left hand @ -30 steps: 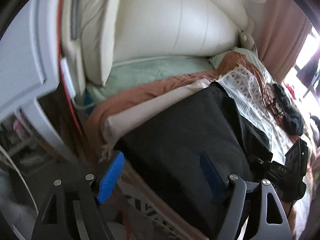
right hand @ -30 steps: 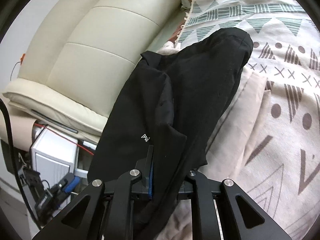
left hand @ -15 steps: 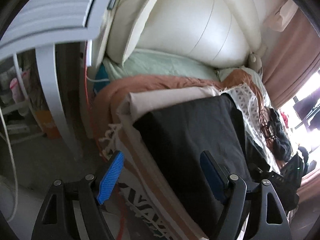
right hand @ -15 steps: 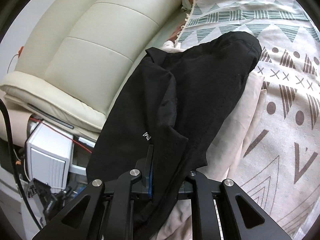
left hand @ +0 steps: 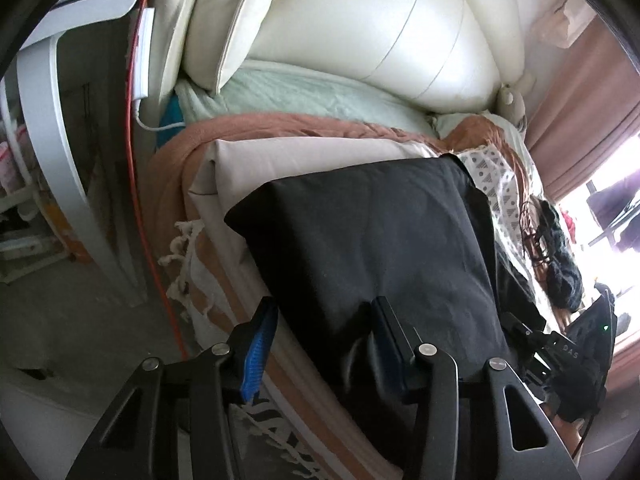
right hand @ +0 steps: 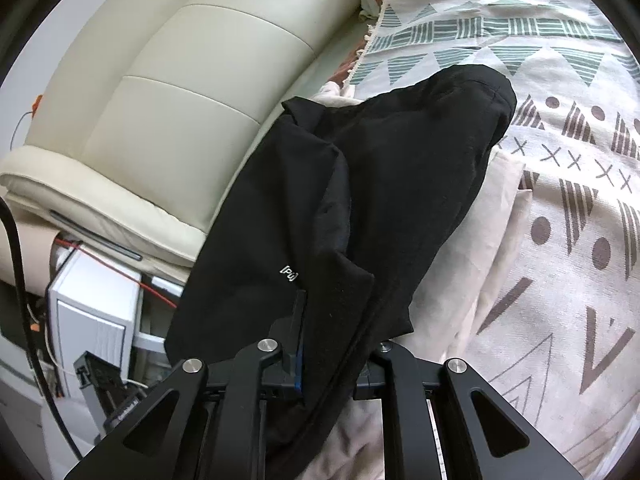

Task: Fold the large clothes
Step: 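Open both tools and release the folded shirt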

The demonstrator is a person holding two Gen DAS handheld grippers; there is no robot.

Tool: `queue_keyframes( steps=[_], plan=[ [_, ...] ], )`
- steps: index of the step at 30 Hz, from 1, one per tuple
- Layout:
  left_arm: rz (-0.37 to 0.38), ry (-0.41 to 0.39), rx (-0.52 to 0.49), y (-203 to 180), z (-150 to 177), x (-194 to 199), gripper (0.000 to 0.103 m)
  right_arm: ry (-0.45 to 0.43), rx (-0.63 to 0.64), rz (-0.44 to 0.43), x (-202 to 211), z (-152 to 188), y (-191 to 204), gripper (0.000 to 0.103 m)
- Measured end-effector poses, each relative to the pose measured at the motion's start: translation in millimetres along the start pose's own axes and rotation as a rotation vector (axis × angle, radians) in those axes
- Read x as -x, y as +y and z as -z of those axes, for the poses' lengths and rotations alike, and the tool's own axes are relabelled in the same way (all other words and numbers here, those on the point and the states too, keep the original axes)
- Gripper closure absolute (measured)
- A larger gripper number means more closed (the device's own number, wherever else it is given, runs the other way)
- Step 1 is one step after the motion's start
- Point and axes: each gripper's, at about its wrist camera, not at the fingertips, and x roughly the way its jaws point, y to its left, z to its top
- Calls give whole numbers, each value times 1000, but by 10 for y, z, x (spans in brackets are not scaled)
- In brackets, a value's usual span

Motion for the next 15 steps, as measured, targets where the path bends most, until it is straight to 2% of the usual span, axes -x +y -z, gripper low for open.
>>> queue_keyframes(
  steps=[6, 9, 11, 15],
  plan=[
    [-37, -8, -35, -78, 89, 91, 50, -15, 26, 69, 106, 42, -7, 75],
    [-65, -9, -50, -113, 131, 137, 45, -34, 28, 111, 218, 53, -31, 71],
    [-76, -5, -50, -133, 143, 164, 44, -52, 38, 163, 305, 62, -48, 62],
    [-77, -13, -67, -253, 172, 271, 44, -81, 66, 227, 542, 108, -79, 60]
  ],
)
